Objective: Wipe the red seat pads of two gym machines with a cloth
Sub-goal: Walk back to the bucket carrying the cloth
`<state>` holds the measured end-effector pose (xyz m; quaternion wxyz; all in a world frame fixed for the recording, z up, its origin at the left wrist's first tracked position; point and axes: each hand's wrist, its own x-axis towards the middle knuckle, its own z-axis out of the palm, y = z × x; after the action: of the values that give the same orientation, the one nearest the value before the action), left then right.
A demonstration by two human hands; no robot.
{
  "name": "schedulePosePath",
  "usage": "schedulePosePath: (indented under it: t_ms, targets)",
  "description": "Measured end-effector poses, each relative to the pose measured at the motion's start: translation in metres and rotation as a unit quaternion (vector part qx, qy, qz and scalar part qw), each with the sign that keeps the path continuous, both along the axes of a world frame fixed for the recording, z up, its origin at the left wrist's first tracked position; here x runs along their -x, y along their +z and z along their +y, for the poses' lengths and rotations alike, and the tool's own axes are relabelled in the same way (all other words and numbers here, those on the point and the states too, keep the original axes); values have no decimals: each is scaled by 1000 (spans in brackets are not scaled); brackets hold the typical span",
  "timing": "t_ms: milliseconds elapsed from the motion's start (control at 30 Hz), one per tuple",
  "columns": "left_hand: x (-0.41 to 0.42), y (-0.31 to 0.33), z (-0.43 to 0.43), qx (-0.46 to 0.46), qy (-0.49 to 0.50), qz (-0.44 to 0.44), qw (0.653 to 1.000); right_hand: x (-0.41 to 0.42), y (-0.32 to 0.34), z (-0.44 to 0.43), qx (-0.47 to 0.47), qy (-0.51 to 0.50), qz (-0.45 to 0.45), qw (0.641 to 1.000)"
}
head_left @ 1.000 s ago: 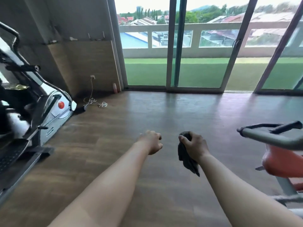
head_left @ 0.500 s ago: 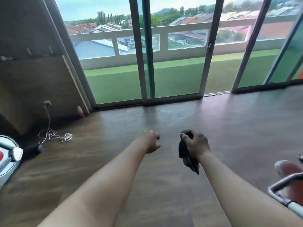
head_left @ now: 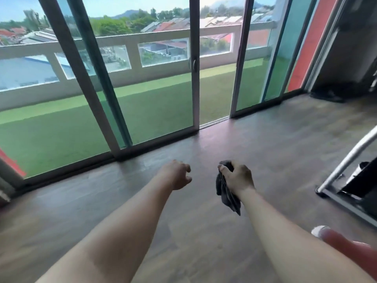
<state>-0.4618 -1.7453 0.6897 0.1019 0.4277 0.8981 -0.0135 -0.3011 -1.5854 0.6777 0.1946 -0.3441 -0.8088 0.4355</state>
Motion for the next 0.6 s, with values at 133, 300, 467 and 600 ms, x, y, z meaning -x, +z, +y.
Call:
schedulePosePath:
  t_ms: [133, 300, 467, 600]
  targets:
    - [69, 2, 108, -32, -43, -20, 998, 53, 8, 90, -13, -44, -6, 999]
    - [154, -6, 246, -52, -113, -19, 992, 116, 3, 207, -15, -105, -2, 994]
    - [227, -6, 390, -34, -194, -8, 980, 172, 0, 319, -9, -200, 1, 980]
    - [255, -6, 508, -33, -265, -20, 964, 201, 0, 401, 5, -262, -2, 965]
